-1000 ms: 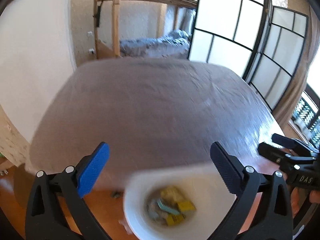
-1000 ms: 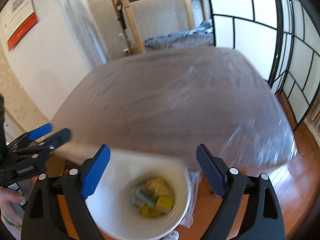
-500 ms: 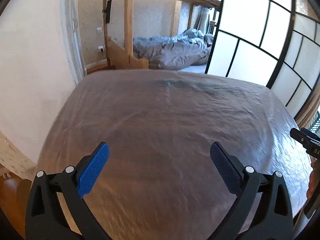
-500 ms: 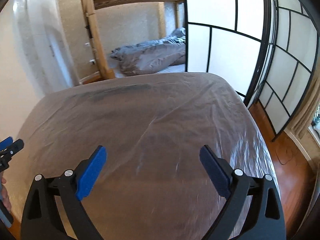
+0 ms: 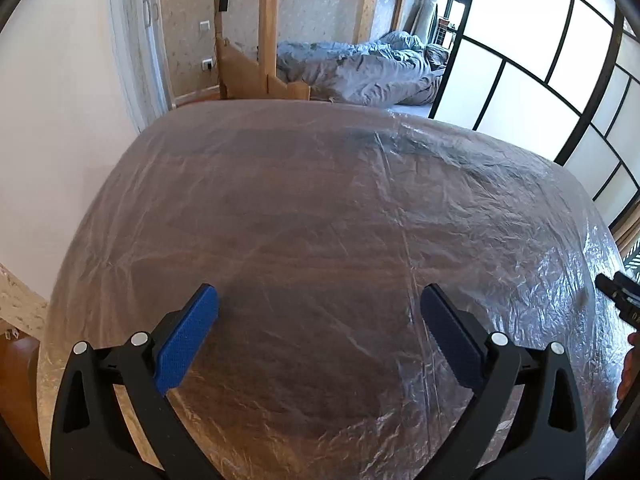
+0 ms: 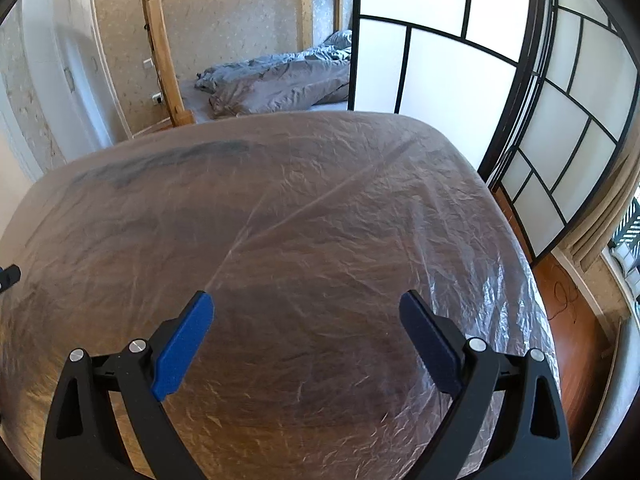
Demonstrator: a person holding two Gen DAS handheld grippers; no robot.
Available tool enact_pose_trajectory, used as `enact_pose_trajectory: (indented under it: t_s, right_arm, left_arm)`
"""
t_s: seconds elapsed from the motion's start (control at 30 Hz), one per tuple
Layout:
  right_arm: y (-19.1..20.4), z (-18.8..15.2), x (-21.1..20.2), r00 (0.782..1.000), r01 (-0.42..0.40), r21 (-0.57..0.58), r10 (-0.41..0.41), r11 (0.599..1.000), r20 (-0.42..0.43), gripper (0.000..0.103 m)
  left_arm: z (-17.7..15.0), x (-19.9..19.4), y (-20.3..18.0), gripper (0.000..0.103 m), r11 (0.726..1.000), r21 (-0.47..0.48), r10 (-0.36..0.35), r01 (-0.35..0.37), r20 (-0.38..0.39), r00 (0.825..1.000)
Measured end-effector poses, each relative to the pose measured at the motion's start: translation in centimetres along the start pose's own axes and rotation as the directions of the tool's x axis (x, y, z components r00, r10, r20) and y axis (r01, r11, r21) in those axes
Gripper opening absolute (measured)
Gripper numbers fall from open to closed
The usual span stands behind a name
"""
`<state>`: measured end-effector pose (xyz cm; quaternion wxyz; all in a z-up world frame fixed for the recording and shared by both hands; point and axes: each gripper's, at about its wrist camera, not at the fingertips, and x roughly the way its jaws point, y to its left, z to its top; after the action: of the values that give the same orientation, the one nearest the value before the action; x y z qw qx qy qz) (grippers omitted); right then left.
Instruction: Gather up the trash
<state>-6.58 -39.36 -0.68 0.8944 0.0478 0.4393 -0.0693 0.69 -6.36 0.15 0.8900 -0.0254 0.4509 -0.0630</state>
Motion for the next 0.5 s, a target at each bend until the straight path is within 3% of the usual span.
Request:
enact_pose_trajectory:
  t_s: [0.17, 0.5]
  right_arm:
    - [0.33, -0.23, 0.39, 1.000, 0.009, 0.007, -0.009, 1.000, -0.018, 0.099]
    - [0.56, -0.41, 0.59, 0.999, 0.029, 0.007, -0.028, 1.000, -0.024, 0.099]
  left_arm:
    - [0.14, 0.71, -0.65, 0.102, 0.996, 0.059, 0.065, -0.064, -0.027, 0.997]
    - [-0.23, 0.47, -0.62, 0.102, 0.996, 0.070, 0.063, -0.061, -0.029, 0.998]
